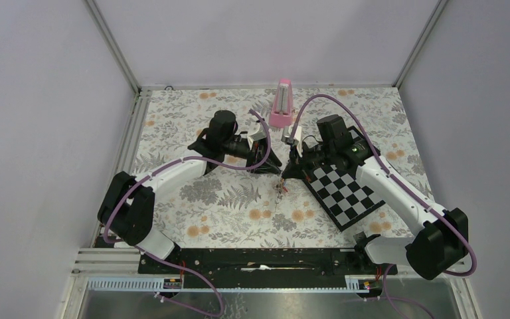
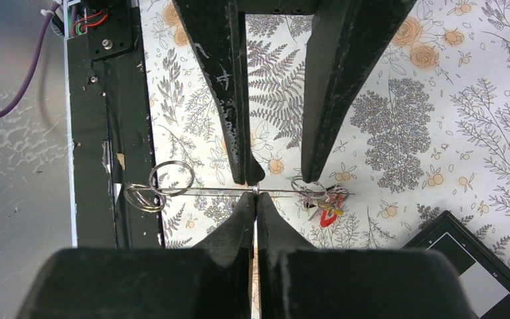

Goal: Put the keys on the keyring

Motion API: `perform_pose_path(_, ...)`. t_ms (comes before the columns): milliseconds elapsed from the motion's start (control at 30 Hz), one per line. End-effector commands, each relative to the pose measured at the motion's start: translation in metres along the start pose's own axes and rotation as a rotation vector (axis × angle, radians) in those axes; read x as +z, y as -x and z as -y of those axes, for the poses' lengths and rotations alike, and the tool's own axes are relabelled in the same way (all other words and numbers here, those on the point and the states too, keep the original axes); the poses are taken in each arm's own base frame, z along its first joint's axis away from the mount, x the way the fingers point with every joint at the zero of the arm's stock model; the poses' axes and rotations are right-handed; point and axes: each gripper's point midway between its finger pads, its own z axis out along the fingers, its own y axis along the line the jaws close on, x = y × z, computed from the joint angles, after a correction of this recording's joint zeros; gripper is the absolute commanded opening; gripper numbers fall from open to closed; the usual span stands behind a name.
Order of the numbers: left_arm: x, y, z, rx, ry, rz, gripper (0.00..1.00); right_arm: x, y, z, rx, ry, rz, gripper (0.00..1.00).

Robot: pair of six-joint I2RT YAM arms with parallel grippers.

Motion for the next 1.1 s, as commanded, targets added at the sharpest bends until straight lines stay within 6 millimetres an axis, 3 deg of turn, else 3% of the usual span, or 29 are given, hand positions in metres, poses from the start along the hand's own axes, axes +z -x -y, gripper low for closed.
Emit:
perform_pose_path(0, 0.002, 0.006, 0.015, 0.038, -0.065, 0.011, 0.36, -0.002, 0.018, 0.004, -0.053, -0.022, 0.039, 0.00)
perform_pose_path(300, 0.004, 0.002, 0.016, 0.029, -0.070, 0.006, 0.33, -0.003, 0.021, 0.006, -0.048, -0.032, 0.046, 0.00)
perform_pose_path(700, 0.009, -0.004, 0.017, 0.012, -0.083, -0.004, 0.20, -0.003, 0.021, 0.006, -0.045, -0.040, 0.049, 0.00)
perform_pose_path(1067, 0.011, -0.011, 0.019, -0.002, -0.088, -0.012, 0.19, -0.003, 0.023, 0.008, -0.041, -0.048, 0.055, 0.00)
